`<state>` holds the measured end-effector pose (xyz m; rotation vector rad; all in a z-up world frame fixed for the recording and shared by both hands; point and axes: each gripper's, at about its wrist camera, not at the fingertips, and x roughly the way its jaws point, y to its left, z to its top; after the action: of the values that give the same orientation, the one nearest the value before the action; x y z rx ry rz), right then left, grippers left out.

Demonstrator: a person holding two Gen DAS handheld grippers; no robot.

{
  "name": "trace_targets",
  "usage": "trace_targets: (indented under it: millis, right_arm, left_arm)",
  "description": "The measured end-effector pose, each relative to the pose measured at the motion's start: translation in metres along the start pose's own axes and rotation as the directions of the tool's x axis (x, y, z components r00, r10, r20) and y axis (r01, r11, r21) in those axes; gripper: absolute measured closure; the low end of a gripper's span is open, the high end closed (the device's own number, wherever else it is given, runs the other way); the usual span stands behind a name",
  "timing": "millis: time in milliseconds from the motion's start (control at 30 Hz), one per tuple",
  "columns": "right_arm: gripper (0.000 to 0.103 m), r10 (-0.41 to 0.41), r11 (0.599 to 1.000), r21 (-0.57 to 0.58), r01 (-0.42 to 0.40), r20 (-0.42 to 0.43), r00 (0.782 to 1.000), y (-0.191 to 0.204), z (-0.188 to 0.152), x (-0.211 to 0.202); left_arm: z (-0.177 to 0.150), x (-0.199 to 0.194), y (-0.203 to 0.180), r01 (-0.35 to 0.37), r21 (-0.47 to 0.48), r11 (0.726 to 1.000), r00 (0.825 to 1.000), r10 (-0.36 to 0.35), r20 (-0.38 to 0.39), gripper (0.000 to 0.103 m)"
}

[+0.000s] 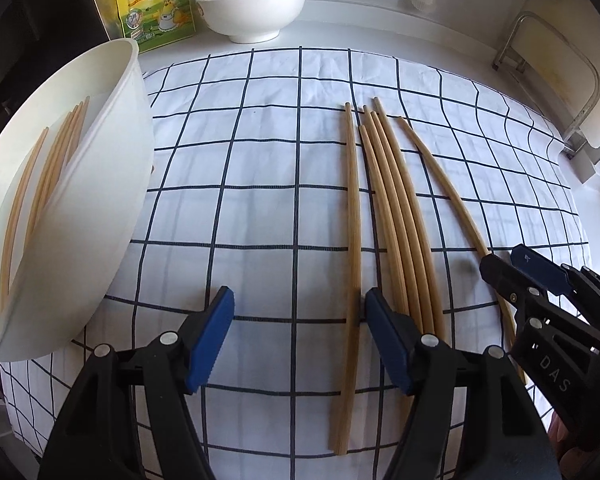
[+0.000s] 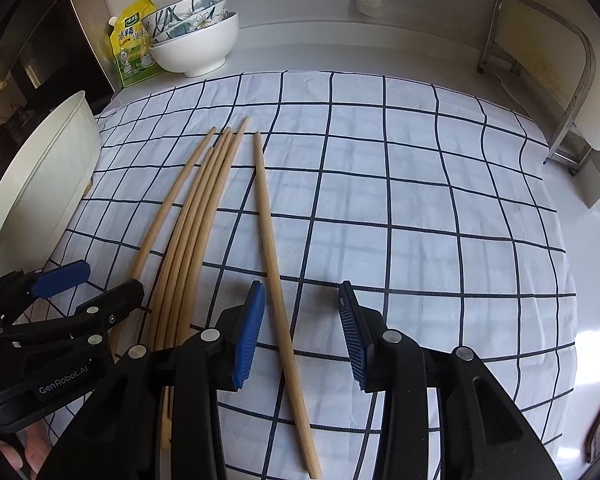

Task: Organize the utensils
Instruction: 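Move both open tools back over the chopstick bundle on the cloth, then close the left gripper on a chopstick while the right gripper grasps another, then carry both held chopsticks over the white basin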

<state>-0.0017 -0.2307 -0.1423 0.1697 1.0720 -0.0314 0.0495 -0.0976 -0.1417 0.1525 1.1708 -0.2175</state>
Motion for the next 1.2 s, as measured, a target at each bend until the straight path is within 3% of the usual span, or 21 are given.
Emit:
trace_targets:
  millis: [67, 233, 300, 367, 433, 833, 1200]
  right_arm:
    - [0.066, -0.009, 1.000, -0.016, 0.009, 0.003, 1.000, 0.003, 0.002, 0.002]
    - [0.067, -0.055, 0.997, -0.061, 0.055, 0.006, 0.998, 0.013, 0.003, 0.005]
    - [0.072, -0.051, 0.997, -0.058, 0.052, 0.009, 0.999, 0.015, 0.002, 0.004]
    - [0.093, -0.050, 0.997, -0.062, 0.051, 0.009, 0.999, 0.016, 0.003, 0.004]
    - [0.096, -0.041, 0.997, -0.062, 0.041, 0.002, 0.999, 0.017, 0.003, 0.004]
    - [0.097, 0.023, 1.000, -0.006, -0.023, 0.003, 1.000, 0.021, 0.005, -0.021]
    - [0.096, 0.092, 0.994, -0.060, -0.087, 0.079, 0.993, 0.073, 0.034, -0.070]
  left_arm:
    - [0.004, 0.002, -0.002, 0.001, 0.006, 1.000, 1.000, -0.001, 0.009, 0.039]
    - [0.009, 0.002, -0.004, -0.001, 0.002, 1.000, 1.000, 0.001, 0.025, 0.060]
    - [0.009, 0.001, -0.004, -0.002, 0.005, 1.000, 1.000, 0.002, 0.028, 0.070]
    - [0.010, 0.000, -0.003, 0.006, 0.004, 1.000, 1.000, -0.006, 0.025, 0.083]
    - [0.010, 0.000, -0.003, 0.014, 0.009, 1.000, 1.000, -0.014, 0.019, 0.093]
    - [0.000, -0.025, 0.009, 0.077, 0.010, 0.997, 0.997, -0.078, 0.014, 0.096]
    - [0.009, -0.093, 0.060, 0.078, -0.040, 0.996, 0.988, -0.072, 0.138, 0.096]
